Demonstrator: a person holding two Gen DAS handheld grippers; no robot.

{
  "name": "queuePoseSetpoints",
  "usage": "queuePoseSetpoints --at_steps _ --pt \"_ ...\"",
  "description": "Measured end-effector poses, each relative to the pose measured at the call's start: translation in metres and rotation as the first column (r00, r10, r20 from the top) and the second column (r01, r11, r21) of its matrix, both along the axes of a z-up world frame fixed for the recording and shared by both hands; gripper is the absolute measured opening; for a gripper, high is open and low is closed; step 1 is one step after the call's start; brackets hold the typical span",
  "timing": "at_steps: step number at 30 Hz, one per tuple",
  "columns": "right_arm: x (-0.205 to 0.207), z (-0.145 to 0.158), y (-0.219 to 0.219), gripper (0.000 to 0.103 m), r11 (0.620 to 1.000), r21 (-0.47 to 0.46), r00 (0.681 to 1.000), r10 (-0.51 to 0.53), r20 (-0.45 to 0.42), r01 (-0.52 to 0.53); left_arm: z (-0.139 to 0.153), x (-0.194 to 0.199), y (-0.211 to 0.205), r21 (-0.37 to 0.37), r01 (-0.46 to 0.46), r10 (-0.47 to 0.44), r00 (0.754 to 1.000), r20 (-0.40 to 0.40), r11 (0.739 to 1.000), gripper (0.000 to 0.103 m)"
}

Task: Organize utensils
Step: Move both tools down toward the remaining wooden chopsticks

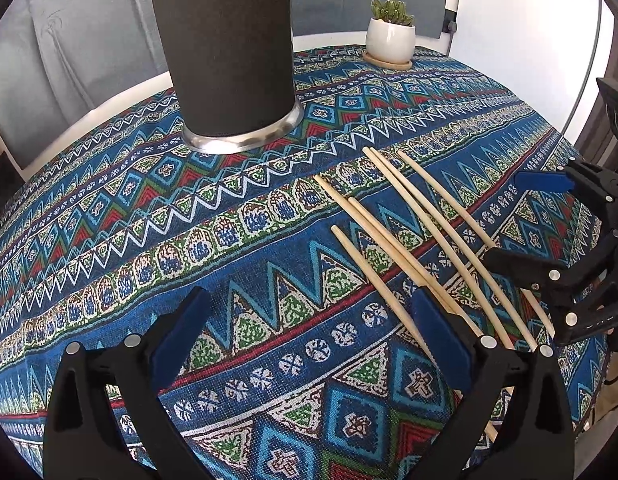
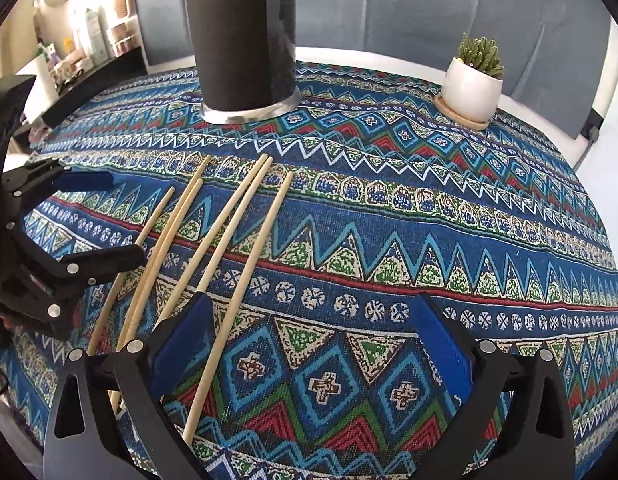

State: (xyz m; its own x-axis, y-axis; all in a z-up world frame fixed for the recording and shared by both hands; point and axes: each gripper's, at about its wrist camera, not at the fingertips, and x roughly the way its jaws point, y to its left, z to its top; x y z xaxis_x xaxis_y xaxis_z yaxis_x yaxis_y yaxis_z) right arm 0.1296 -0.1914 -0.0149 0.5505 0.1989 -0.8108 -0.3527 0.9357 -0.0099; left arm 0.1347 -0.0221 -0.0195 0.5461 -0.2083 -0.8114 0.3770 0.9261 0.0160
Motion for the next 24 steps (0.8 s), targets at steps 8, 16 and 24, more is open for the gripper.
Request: queuePoseSetpoints --at_steps 8,16,24 --pt "0.004 -0.001 -0.003 0.096 1.000 0.031 1.000 0.002 -0.021 -0.001 0.000 0.001 0.001 -0.004 0.001 -0.001 1.000 -0.004 1.000 0.098" --pt "0.004 -0.001 -0.004 0.097 1.000 0.031 1.000 0.002 -0.021 -0.001 0.000 0.000 0.000 -0.006 -0.002 0.002 1.000 -0.006 1.000 0.098" --pt "0.001 0.001 -0.008 0.087 0.998 0.018 0.996 0.069 -0.050 -0.068 0.006 -0.027 0.023 0.014 -0.021 0.021 0.998 -0.052 1.000 0.076"
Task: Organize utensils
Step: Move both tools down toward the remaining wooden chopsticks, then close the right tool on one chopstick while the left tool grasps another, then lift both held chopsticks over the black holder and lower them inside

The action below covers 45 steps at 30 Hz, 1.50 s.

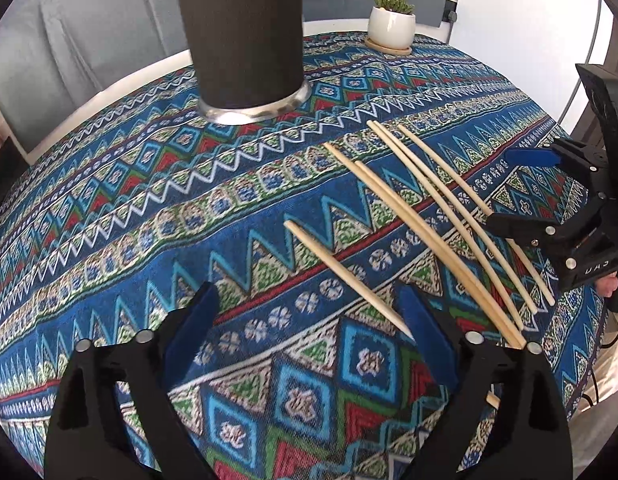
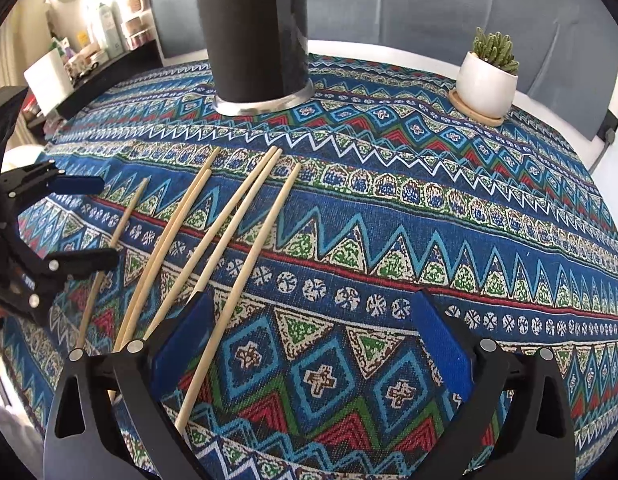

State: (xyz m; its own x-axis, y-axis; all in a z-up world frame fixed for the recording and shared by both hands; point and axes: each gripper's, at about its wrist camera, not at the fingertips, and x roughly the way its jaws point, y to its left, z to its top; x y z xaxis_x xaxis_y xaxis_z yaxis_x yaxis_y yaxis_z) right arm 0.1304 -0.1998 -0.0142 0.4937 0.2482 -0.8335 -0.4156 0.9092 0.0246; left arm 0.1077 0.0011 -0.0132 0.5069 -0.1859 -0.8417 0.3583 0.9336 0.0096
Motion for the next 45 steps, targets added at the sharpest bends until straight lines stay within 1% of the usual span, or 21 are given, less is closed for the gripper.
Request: queuePoseSetpoints --at_steps 1,2,3,4,5,6,8,9,11,12,16,20,24,26,30,33,37,40,45 --pt "-0.002 0.002 -0.002 0.080 1.000 -0.006 1.000 0.007 -0.001 -0.007 0.002 -0.004 0.006 -0.002 -0.026 0.026 1.000 0.002 1.000 0.069" --pt "-0.004 0.005 -0.004 0.062 1.000 -0.007 1.000 0.020 0.002 -0.020 0.004 -0.007 0.013 -0.005 -0.049 0.049 0.999 -0.003 0.999 0.056" --pt "-0.005 0.007 -0.008 0.040 0.999 -0.007 1.000 0.031 0.000 -0.031 0.005 -0.009 0.019 -0.007 -0.064 0.064 0.998 -0.011 0.998 0.045" --pt "-0.005 0.009 -0.012 0.028 0.999 -0.007 0.999 0.037 -0.003 -0.037 0.006 -0.011 0.026 -0.015 -0.083 0.083 0.996 -0.018 0.996 0.038" --pt "-0.004 0.010 -0.017 0.009 0.999 -0.009 0.999 0.036 -0.007 -0.036 0.007 -0.012 0.034 -0.024 -0.108 0.107 0.994 -0.023 0.994 0.022" --pt "-0.002 0.010 -0.023 0.005 1.000 -0.008 1.000 0.028 -0.015 -0.028 0.007 -0.012 0.041 -0.038 -0.129 0.127 0.991 -0.033 0.991 0.014" --pt "0.003 0.010 -0.036 0.005 1.000 0.017 0.999 0.012 -0.035 -0.011 0.007 -0.011 0.055 -0.089 -0.160 0.153 0.985 -0.074 0.983 0.007" --pt "0.004 0.010 -0.042 0.005 1.000 0.030 0.999 -0.005 -0.040 0.006 0.007 -0.010 0.062 -0.116 -0.183 0.172 0.981 -0.093 0.976 0.005" --pt "0.005 0.009 -0.053 0.005 0.996 0.088 0.998 -0.019 -0.061 0.024 0.007 -0.011 0.069 -0.154 -0.205 0.188 0.975 -0.116 0.967 0.005" --pt "0.005 0.010 -0.058 0.005 0.992 0.123 0.997 -0.021 -0.071 0.029 0.007 -0.012 0.070 -0.151 -0.206 0.189 0.975 -0.116 0.967 0.005" --pt "-0.003 0.020 -0.074 0.005 0.969 0.240 0.998 -0.042 -0.041 0.051 0.007 -0.019 0.073 -0.164 -0.208 0.189 0.974 -0.124 0.964 0.005" --pt "-0.009 0.036 -0.089 0.005 0.941 0.332 0.998 -0.065 -0.004 0.062 0.015 -0.025 0.085 -0.219 -0.228 0.206 0.971 -0.122 0.949 0.004" --pt "-0.013 0.056 -0.096 0.005 0.920 0.388 0.996 -0.073 0.043 0.051 0.033 -0.031 0.097 -0.267 -0.236 0.225 0.972 -0.071 0.934 0.004" --pt "-0.013 0.066 -0.096 0.005 0.912 0.409 0.996 -0.062 0.062 0.032 0.045 -0.032 0.102 -0.289 -0.236 0.236 0.971 -0.036 0.928 0.004" --pt "-0.015 0.088 -0.090 0.005 0.914 0.404 0.992 -0.034 0.121 -0.018 0.069 -0.034 0.113 -0.334 -0.235 0.258 0.966 0.027 0.913 0.004" --pt "-0.015 0.105 -0.085 0.005 0.909 0.413 0.986 -0.021 0.164 -0.050 0.090 -0.030 0.118 -0.361 -0.220 0.264 0.961 0.079 0.906 0.004" --pt "-0.013 0.126 -0.075 0.005 0.903 0.422 0.978 -0.006 0.210 -0.085 0.120 -0.025 0.119 -0.373 -0.184 0.254 0.956 0.149 0.909 0.004" --pt "-0.011 0.141 -0.067 0.005 0.901 0.419 0.970 0.008 0.242 -0.112 0.145 -0.020 0.117 -0.401 -0.148 0.240 0.952 0.190 0.904 0.004" --pt "-0.007 0.164 -0.049 0.005 0.905 0.401 0.956 0.021 0.294 -0.143 0.191 -0.011 0.105 -0.392 -0.071 0.194 0.939 0.284 0.917 0.004"
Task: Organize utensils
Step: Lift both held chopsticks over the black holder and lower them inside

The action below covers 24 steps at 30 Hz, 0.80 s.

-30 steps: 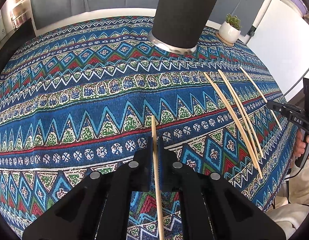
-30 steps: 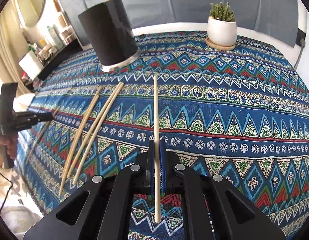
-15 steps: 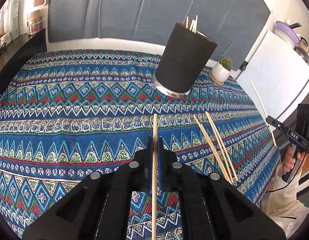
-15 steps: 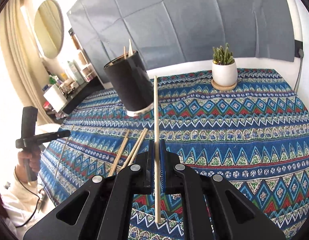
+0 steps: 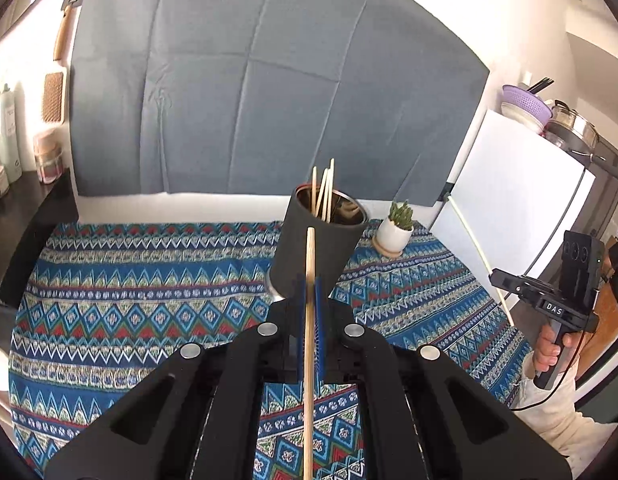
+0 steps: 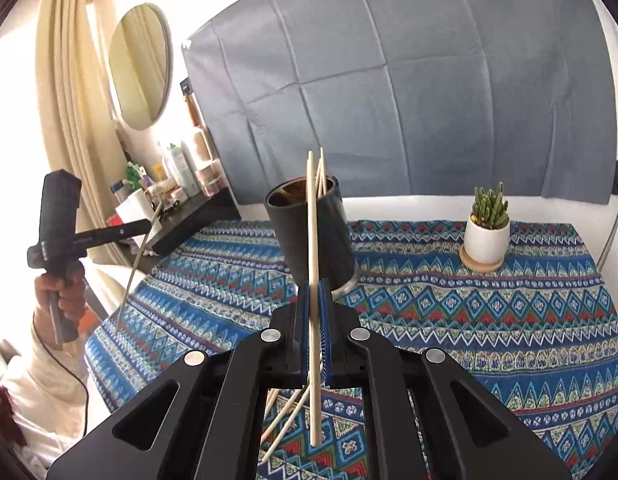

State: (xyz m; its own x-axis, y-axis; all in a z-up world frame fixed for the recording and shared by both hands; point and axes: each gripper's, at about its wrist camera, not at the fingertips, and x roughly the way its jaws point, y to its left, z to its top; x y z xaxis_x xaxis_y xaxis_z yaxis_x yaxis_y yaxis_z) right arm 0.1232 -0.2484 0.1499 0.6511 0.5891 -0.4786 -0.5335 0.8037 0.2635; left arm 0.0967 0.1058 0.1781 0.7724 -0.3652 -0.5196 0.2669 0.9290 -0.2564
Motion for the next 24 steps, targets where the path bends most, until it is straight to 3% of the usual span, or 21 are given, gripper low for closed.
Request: queuePoseSetpoints --at_steps 8,12,18,24 --pt "0.019 0.036 0.030 0.005 1.000 0.030 0.993 -0.006 0.122 0.003 0.058 0.019 -0.020 0.042 0.024 -0.030 0.989 0.146 0.999 0.004" --pt "0.038 0.050 0.048 0.005 0.997 0.082 0.983 -0.019 0.184 0.003 0.076 0.034 -0.023 0.021 0.019 -0.023 0.977 0.214 1.000 0.004" --pt "0.077 0.051 0.075 0.005 0.983 0.170 0.970 0.021 0.243 -0.064 0.070 0.068 -0.030 -0.021 -0.039 0.043 0.953 0.300 0.999 0.004" --pt "0.115 0.035 0.090 0.005 0.957 0.271 0.976 0.042 0.216 -0.101 0.047 0.111 -0.036 -0.109 -0.013 0.043 0.960 0.277 0.994 0.004"
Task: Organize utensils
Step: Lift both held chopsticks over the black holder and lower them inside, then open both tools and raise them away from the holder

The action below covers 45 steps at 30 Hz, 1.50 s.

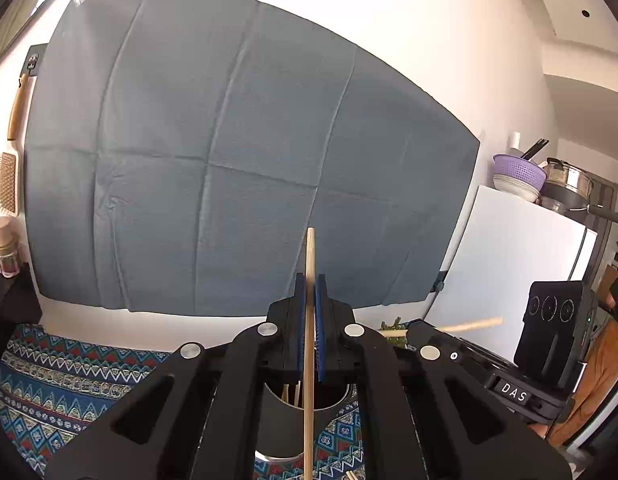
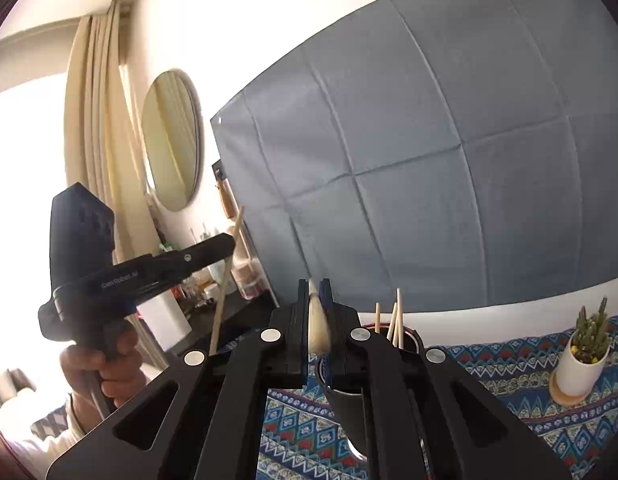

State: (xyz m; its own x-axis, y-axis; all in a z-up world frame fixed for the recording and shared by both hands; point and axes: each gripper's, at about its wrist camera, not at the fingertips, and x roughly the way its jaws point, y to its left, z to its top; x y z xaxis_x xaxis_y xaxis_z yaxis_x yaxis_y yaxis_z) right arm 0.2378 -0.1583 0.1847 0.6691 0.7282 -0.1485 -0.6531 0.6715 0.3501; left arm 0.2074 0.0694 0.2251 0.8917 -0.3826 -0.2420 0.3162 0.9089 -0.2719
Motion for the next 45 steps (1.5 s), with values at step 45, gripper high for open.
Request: queuePoseSetpoints --at_steps 45 --pt "0.070 -0.049 0.012 0.009 0.978 -0.024 0.975 -0.204 0.089 0.207 -0.087 0.080 -0.025 -0.112 -0.075 0.091 0.986 0.142 0.991 0.007"
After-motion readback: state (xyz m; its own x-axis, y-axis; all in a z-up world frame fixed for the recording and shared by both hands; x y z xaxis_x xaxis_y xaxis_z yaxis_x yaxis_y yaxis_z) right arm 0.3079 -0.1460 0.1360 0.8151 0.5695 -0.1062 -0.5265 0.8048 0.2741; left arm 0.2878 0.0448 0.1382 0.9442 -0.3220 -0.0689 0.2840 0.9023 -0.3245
